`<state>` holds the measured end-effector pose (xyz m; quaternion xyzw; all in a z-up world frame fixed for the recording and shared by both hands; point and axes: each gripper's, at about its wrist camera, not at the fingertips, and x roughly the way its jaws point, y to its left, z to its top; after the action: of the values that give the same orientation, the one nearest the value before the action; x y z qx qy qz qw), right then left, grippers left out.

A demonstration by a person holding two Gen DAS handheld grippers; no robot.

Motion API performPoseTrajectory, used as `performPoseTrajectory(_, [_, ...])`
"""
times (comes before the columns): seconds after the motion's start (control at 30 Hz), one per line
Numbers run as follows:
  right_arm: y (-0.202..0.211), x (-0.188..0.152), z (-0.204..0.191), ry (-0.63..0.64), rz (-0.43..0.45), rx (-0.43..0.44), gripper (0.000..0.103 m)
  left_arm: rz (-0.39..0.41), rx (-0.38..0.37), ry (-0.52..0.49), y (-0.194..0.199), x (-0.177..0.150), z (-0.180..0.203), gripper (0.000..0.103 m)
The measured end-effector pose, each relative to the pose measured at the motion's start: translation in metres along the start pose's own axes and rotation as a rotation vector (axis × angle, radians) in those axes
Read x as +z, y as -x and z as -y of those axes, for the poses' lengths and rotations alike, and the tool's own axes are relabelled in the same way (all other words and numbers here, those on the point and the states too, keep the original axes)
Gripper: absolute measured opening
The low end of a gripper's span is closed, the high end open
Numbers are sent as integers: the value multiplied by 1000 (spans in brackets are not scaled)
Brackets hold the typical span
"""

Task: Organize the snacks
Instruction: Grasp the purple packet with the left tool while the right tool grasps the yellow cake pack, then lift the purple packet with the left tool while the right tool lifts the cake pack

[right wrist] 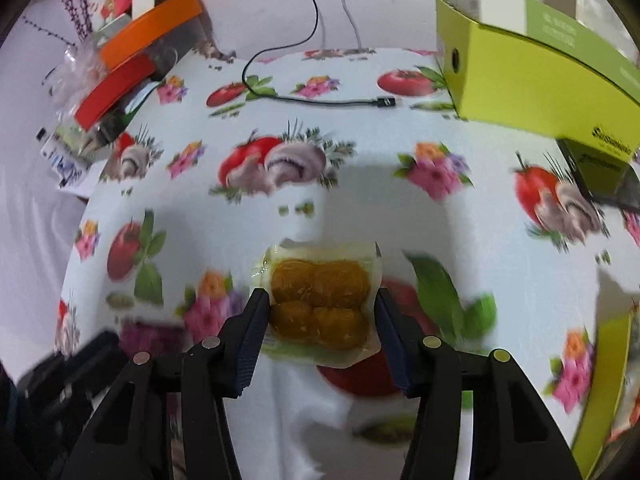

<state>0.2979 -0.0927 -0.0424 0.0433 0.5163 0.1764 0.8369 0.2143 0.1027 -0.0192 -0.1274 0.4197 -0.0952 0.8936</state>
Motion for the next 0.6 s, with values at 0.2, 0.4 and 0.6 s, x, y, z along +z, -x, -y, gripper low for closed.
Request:
performPoseTrajectory(0.2, [27, -41, 9, 52, -17, 27, 52, -24, -5, -10, 5, -10, 5, 22])
performPoseTrajectory(0.4, [48, -75, 20, 71, -12, 37, 52, -41, -1, 0, -2, -14, 8, 59])
performPoseTrajectory(0.6, [52, -81, 25, 52, -16, 41, 53, -54, 26, -5, -19, -7, 16, 66])
